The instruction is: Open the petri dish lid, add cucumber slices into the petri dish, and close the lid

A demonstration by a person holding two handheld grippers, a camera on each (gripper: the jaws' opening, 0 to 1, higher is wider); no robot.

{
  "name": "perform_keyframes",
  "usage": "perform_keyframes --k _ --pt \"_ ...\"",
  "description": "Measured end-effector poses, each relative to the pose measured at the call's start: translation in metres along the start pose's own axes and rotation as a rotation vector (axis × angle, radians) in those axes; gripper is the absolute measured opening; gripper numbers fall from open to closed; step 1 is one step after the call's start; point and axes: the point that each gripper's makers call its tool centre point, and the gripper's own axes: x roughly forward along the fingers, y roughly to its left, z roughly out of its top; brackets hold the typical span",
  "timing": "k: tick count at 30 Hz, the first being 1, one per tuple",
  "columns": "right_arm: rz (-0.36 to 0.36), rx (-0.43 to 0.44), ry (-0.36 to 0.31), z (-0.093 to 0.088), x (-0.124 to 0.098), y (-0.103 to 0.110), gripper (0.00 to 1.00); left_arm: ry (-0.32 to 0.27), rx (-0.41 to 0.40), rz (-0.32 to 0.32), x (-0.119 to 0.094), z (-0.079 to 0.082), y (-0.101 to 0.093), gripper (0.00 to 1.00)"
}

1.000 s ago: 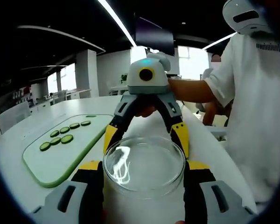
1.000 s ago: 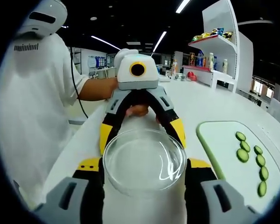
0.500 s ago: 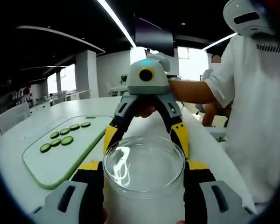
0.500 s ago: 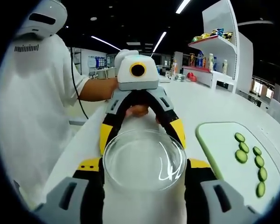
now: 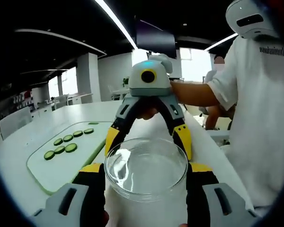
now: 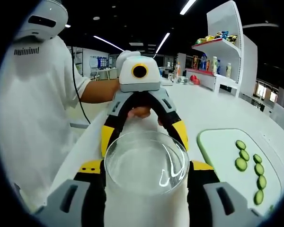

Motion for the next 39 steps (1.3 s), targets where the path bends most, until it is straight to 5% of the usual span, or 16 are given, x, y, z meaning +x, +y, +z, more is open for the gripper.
perform_keyframes --k 20,39 --pt "0.037 -0.043 -0.021 0.027 0.016 0.002 0.69 0.011 0.012 0.053 -0.028 0.009 0.002 0.69" --pt "0.108 -0.085 -0.033 0.047 0.053 0.006 0.69 0.018 -0.008 0.131 -0.071 -0.005 0.004 0.69"
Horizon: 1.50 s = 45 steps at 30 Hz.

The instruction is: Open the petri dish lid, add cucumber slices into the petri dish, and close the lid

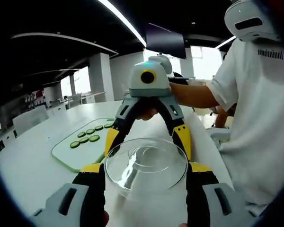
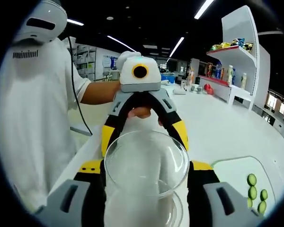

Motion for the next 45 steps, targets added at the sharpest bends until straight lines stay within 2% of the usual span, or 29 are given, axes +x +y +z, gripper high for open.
perform_keyframes --k 3,15,23,45 --pt "0.003 -0.003 0.001 0.001 0.002 0.0 0.69 0.005 0.0 0.018 -0.006 -0.005 0.002 0.69" --pt "0.063 -0.038 0.025 0.004 0.034 0.0 0.69 0.028 -0.018 0.07 -0.026 -0.021 0.005 0.69" --pt "0.09 -0.046 0.047 0.001 0.048 0.001 0.69 0.04 -0.033 0.09 -0.033 -0.031 0.006 0.69" --pt "0.113 -0.044 0.082 -0.006 0.059 0.003 0.69 0.044 -0.057 0.1 -0.037 -0.044 0.008 0.69"
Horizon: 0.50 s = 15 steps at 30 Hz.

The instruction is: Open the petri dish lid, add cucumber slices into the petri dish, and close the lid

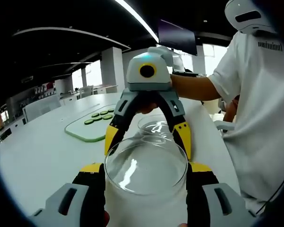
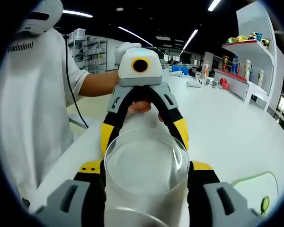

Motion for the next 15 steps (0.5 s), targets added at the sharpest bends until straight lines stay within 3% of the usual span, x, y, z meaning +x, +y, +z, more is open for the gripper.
perform_keyframes --k 15 --pt "0.005 0.019 0.013 -0.0048 0.0029 0.0008 0.69 0.008 -0.014 -0.01 0.0019 -0.0049 -0.0012 0.69"
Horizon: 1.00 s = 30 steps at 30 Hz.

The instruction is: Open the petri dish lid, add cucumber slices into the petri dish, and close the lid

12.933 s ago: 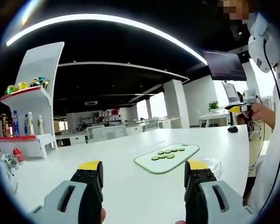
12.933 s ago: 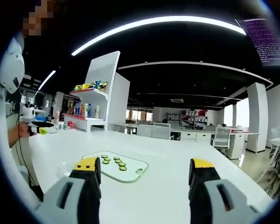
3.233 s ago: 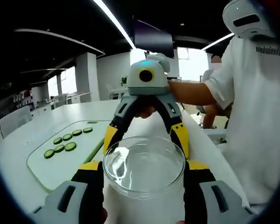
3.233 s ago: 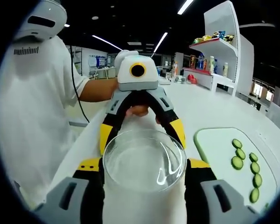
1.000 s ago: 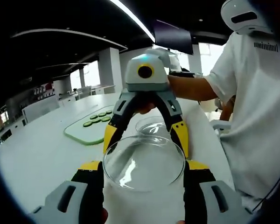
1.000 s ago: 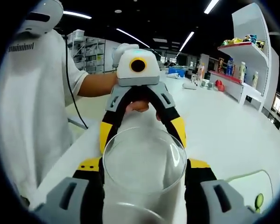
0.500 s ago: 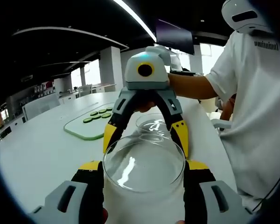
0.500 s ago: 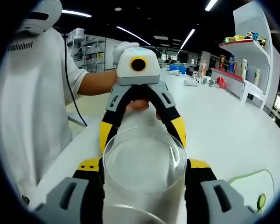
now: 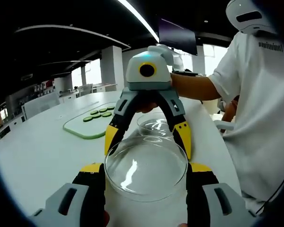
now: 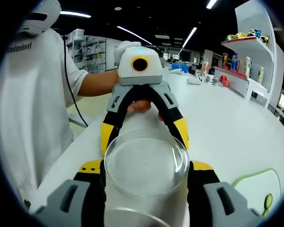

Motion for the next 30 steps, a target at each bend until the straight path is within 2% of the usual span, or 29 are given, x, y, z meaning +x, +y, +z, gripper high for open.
perform_keyframes --k 21,26,30 --pt "-0.005 0.033 -0.009 -0.001 0.001 -0.002 0.72 -0.018 -0.029 -0.013 -0.003 -0.002 -0.002 0.71" --pt "-0.028 0.051 -0.052 0.006 -0.01 -0.006 0.73 -0.042 -0.036 -0.009 -0.006 0.002 -0.002 0.71" --pt "-0.079 0.074 -0.089 0.011 -0.022 -0.014 0.72 -0.07 -0.039 0.005 -0.008 0.01 0.0 0.71"
